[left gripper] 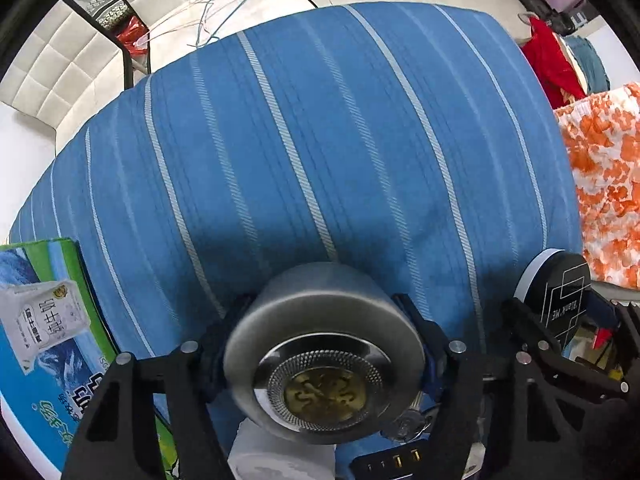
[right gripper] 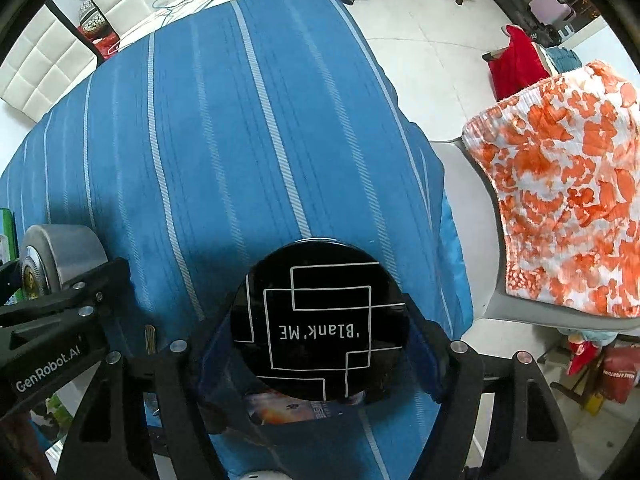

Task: Organize rigid objects
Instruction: 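Grasp the silver gold-topped tin with the left tool while the right tool grasps the black Blank'ME tin, then carry both tins into the blue cardboard box and lower them onto its floor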

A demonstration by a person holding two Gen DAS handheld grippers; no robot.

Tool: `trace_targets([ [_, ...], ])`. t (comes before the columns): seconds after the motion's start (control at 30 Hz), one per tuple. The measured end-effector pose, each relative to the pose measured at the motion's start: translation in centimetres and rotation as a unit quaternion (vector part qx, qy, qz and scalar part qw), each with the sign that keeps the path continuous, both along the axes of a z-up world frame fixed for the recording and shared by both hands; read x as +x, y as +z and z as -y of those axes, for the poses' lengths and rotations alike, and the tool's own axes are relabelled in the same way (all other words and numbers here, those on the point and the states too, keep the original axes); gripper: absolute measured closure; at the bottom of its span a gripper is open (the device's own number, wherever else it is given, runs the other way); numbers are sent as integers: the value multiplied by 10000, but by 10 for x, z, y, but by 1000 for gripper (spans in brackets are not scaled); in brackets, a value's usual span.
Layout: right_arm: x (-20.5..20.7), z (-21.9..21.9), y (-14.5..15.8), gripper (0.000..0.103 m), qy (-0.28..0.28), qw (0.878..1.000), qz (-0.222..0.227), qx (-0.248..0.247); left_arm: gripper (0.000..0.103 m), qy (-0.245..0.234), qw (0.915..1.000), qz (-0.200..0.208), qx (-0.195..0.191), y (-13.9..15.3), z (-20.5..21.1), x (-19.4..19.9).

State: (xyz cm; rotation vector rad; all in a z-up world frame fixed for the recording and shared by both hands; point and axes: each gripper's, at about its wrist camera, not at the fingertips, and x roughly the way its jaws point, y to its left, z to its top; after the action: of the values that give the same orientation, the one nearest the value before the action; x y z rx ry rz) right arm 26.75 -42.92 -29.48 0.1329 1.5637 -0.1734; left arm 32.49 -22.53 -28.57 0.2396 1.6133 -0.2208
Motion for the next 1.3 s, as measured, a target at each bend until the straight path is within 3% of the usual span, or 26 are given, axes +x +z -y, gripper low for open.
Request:
trace_targets([
  [0.4, -7, -12, 31, 26, 35, 9995, 301, 70, 34, 137, 9987, 422, -241, 45, -9, -19],
  [0.53, -15, -18, 59, 26, 59, 9986, 509, 139, 34, 184, 9964, 698, -448, 84, -16, -30],
  [0.73, -33, -41, 124, 26, 214, 9947, 991, 162, 34, 354, 9908, 1131, -657, 139, -52, -51],
  [1.03, -61, -154, 206, 26, 710, 9845, 1591, 191, 34, 624, 9822, 1550, -860, 190, -132, -87],
  [1.3, -64, -265, 221, 26, 995, 9795, 1686, 483, 34, 924, 9776, 1709, -808, 213, -231, -96],
])
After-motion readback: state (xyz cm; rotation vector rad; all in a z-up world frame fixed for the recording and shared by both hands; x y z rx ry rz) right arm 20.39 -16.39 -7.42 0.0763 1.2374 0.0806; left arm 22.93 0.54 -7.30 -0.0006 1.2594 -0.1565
